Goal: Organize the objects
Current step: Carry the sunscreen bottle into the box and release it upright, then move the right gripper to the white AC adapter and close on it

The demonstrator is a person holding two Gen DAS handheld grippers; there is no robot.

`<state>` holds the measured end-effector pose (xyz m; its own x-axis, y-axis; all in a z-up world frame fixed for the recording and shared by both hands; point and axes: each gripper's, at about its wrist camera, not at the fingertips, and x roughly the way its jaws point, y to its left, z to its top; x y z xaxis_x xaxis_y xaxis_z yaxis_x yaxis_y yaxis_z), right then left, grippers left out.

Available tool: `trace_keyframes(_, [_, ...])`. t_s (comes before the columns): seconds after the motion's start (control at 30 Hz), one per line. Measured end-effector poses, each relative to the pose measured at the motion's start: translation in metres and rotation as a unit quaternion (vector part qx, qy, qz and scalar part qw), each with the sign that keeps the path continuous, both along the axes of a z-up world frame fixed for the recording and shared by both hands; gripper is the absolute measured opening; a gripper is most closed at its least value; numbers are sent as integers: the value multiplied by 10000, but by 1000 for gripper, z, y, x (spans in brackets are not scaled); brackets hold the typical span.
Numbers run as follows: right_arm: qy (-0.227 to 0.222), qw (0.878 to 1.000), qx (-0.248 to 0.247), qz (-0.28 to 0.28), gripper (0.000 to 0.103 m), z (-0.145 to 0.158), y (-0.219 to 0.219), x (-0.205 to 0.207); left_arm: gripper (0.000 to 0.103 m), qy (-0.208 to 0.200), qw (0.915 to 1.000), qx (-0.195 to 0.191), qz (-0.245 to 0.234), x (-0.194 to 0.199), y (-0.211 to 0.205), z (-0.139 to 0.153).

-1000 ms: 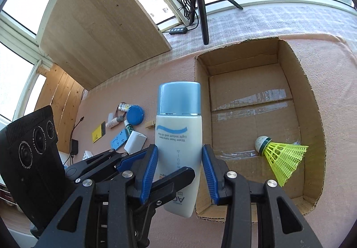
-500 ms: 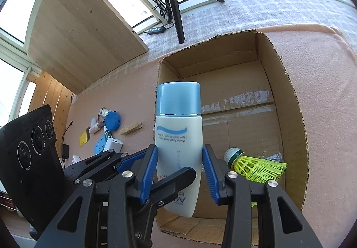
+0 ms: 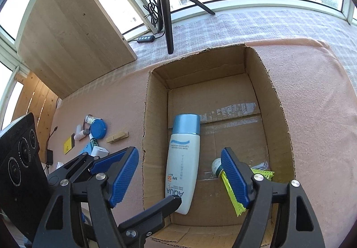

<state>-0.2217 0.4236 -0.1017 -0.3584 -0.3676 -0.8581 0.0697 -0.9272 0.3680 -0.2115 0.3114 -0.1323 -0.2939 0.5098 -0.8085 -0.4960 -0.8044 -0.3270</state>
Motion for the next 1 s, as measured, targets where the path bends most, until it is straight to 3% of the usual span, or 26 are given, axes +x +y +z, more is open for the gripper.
trace_keyframes(0.27, [28, 9999, -142, -59, 73, 6, -6, 7, 86, -5, 9998, 13, 218, 2, -32, 5])
trace_keyframes(0.57, [151, 9993, -333, 63, 73, 18, -29, 15, 85, 93, 9977, -124, 662, 5, -100, 8])
trace_keyframes(0.83, [199, 9985, -487, 133, 73, 25, -48, 28, 70, -136, 9922, -140, 1230, -10, -175, -8])
trace_keyframes(1.0, [191, 9982, -544, 142, 73, 27, -56, 36, 49, -433, 9899, -30, 1347, -20, -199, -25])
